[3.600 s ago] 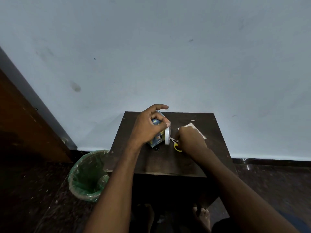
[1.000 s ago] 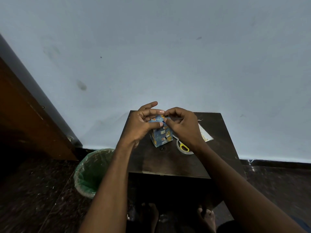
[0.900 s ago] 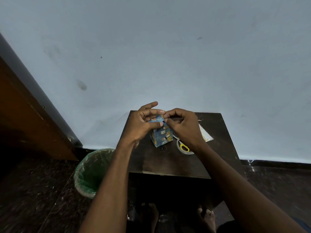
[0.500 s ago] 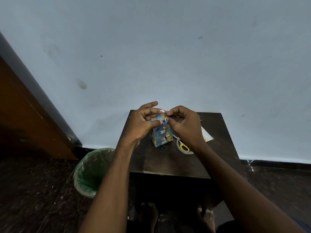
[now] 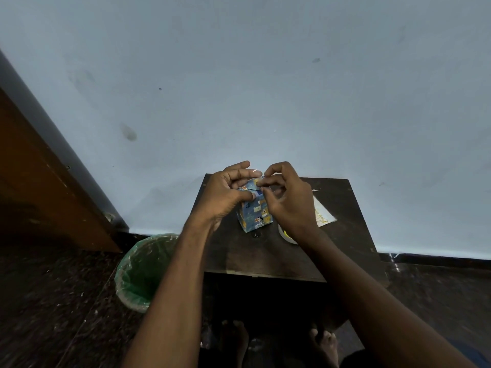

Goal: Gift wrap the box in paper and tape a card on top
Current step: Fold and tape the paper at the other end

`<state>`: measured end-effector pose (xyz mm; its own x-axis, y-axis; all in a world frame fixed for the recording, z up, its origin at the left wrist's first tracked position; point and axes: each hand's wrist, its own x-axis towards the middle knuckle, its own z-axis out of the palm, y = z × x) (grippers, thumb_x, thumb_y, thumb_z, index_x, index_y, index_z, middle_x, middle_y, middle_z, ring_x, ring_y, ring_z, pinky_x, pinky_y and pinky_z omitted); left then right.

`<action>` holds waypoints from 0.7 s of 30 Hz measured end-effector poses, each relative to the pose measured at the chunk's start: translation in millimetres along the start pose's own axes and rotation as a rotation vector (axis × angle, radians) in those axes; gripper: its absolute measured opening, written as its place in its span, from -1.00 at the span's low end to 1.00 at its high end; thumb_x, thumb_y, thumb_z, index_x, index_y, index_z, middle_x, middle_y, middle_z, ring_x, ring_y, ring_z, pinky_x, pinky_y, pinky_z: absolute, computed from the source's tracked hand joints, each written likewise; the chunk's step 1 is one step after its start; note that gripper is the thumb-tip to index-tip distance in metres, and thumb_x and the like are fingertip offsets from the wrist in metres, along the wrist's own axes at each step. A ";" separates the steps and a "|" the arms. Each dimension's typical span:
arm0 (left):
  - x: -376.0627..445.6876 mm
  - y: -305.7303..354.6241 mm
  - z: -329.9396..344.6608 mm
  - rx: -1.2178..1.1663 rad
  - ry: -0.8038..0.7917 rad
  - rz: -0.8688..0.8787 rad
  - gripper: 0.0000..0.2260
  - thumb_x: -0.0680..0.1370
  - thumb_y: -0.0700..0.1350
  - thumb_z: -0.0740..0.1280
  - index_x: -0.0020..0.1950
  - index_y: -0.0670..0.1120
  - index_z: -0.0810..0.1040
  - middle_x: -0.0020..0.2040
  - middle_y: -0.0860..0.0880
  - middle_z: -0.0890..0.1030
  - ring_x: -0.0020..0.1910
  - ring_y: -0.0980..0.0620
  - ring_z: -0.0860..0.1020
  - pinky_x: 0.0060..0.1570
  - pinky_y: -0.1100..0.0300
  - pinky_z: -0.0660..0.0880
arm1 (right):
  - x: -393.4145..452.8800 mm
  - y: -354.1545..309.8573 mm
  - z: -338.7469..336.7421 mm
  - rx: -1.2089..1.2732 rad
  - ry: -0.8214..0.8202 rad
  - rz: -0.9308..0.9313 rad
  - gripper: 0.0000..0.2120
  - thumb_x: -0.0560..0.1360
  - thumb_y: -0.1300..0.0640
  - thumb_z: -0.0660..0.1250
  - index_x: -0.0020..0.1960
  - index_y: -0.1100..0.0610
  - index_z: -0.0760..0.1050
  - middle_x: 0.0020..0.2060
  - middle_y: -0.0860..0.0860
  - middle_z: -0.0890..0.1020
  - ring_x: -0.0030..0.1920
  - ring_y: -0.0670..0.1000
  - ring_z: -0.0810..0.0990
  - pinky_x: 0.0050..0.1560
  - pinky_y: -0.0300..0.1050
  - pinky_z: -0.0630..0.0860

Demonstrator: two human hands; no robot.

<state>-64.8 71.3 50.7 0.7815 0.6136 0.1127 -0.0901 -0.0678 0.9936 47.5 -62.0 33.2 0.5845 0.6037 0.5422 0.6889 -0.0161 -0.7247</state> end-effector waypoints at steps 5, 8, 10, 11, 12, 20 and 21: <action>1.0 -3.1 -2.5 0.126 0.014 0.075 -0.49 0.40 -0.48 0.56 0.25 -0.11 0.62 0.15 0.11 0.72 0.20 0.07 0.69 0.09 0.30 0.59 | 1.2 -2.1 -6.0 0.057 -0.056 0.026 -0.57 0.43 0.27 0.54 0.16 0.01 0.43 -0.12 -0.14 0.74 -0.20 -0.14 0.70 -0.13 -0.10 0.62; -1.0 -1.8 -4.8 0.221 0.001 0.127 -0.47 0.40 -0.40 0.61 0.30 -0.14 0.56 0.19 -0.08 0.71 0.12 0.02 0.72 0.03 0.27 0.60 | 3.9 -1.5 -8.6 0.065 -0.075 0.038 -0.53 0.41 0.30 0.57 0.18 0.03 0.44 -0.17 -0.13 0.74 -0.25 -0.15 0.68 -0.19 -0.24 0.55; -3.1 1.1 -2.9 0.279 -0.004 0.154 -0.48 0.42 -0.38 0.61 0.31 -0.13 0.55 0.13 -0.08 0.73 0.07 0.01 0.72 -0.04 0.29 0.58 | 3.9 -1.6 -7.7 0.055 -0.082 0.023 -0.53 0.41 0.30 0.57 0.18 0.02 0.44 -0.18 -0.12 0.73 -0.24 -0.14 0.68 -0.16 -0.15 0.59; -3.7 2.2 -1.2 0.304 -0.006 0.165 -0.50 0.43 -0.39 0.59 0.30 -0.12 0.56 0.10 -0.07 0.73 0.05 -0.01 0.72 -0.05 0.28 0.58 | 3.5 -1.7 -7.4 0.054 -0.078 0.017 -0.53 0.41 0.30 0.56 0.18 0.02 0.44 -0.19 -0.13 0.72 -0.23 -0.13 0.68 -0.14 -0.08 0.61; -4.0 2.9 0.1 0.324 -0.009 0.169 -0.51 0.43 -0.39 0.58 0.30 -0.11 0.57 0.09 -0.05 0.74 0.03 -0.01 0.73 -0.05 0.27 0.59 | 3.2 -1.2 -7.2 0.054 -0.068 0.006 -0.54 0.42 0.30 0.55 0.19 0.02 0.45 -0.20 -0.12 0.71 -0.23 -0.11 0.68 -0.13 -0.03 0.62; -3.6 5.2 -0.9 0.267 -0.020 0.068 -0.66 0.43 -0.48 0.53 0.06 -0.09 0.71 -0.01 0.06 0.76 0.13 0.45 0.62 0.04 0.36 0.61 | 3.1 6.4 -10.5 0.043 0.042 -0.058 -0.62 0.47 0.32 0.48 0.20 0.06 0.48 0.01 -0.08 0.63 -0.08 -0.11 0.73 -0.13 -0.06 0.69; -3.5 6.0 0.2 0.253 -0.012 0.055 -0.65 0.43 -0.49 0.53 0.03 -0.07 0.72 -0.04 0.08 0.77 0.15 0.50 0.58 0.05 0.38 0.60 | 3.0 7.8 -9.9 0.021 0.045 -0.084 -0.64 0.48 0.33 0.47 0.19 0.07 0.49 0.06 -0.08 0.62 -0.07 -0.12 0.73 -0.14 -0.04 0.69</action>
<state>-67.9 68.5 56.2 0.7872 0.5941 0.1652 0.0231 -0.2961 0.9549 58.9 -68.2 33.4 0.5444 0.5654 0.6197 0.7275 0.0495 -0.6843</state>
